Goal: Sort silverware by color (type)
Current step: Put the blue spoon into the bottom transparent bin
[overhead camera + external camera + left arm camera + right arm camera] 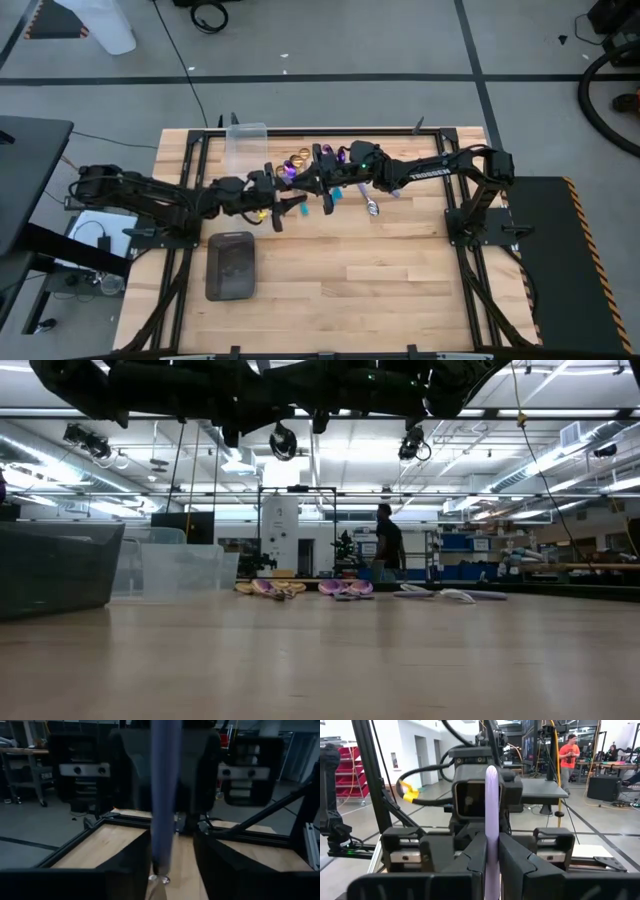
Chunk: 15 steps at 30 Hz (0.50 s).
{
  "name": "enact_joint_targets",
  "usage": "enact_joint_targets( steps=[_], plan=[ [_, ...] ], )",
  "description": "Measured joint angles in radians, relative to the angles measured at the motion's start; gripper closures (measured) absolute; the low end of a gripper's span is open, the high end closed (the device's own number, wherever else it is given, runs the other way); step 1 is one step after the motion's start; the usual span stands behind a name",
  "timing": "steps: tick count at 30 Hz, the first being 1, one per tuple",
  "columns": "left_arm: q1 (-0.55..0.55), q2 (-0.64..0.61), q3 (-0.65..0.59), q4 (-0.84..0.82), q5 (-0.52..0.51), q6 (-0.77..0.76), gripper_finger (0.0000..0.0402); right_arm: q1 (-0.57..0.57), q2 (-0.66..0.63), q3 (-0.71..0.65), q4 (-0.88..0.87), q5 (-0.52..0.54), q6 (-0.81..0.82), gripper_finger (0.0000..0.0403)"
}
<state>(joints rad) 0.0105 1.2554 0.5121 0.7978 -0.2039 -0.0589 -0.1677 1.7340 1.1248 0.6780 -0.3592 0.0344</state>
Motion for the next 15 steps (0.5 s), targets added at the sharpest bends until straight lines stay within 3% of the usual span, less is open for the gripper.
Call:
enact_joint_targets(
  steps=[8,15],
  plan=[
    [0.0,-0.055,0.0,-0.1,-0.008,-0.008,0.0355,0.0,0.0,0.0,-0.018,0.0,-0.005,0.0359],
    [0.0,-0.153,0.0,-0.268,-0.018,-0.04,0.0361,0.001,0.0,0.0,-0.037,0.035,-0.008,0.034]
  ],
)
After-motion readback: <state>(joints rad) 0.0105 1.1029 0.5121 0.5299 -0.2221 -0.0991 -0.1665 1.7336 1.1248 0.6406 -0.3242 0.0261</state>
